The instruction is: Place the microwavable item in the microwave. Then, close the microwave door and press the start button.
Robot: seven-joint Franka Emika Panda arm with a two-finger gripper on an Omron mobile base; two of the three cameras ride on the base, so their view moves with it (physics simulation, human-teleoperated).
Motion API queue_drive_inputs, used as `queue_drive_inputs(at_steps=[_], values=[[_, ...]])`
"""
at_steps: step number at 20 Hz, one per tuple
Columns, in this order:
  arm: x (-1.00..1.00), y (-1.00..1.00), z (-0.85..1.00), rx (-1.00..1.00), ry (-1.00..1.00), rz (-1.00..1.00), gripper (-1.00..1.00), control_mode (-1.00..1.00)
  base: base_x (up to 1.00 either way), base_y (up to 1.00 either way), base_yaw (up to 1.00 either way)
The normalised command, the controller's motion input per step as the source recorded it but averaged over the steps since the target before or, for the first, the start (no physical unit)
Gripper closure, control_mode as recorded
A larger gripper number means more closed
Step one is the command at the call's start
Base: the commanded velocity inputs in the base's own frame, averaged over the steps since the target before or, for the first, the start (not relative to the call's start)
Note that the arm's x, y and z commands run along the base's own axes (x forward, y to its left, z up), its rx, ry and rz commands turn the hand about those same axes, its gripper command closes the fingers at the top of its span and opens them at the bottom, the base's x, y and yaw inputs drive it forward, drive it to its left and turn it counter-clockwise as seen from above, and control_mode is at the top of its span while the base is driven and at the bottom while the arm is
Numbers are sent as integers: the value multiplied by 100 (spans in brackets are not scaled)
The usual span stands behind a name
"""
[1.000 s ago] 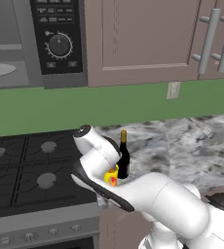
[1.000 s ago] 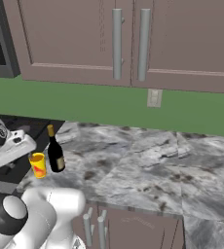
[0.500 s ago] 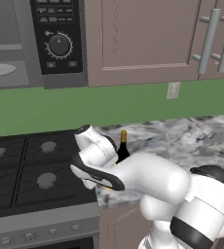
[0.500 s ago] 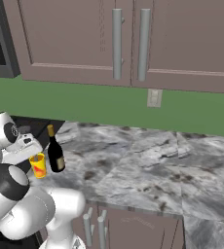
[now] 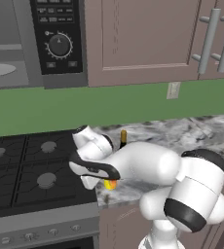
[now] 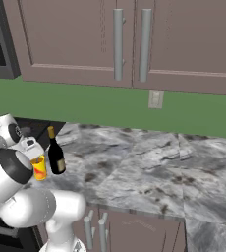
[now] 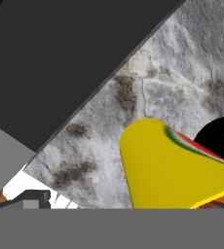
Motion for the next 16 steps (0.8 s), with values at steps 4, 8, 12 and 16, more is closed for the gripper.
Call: queue_drive_inputs(at_steps=[4,8,12,16], values=[[0,0,-28,0,10,7,-100,-100,0,0,0],[0,0,-22,0,7,9,-100,-100,0,0,0],[-1,0,-21,0,3,9,100,-100,0,0,0],[-16,-9,-2,0,0,7,100,-100,0,0,0]])
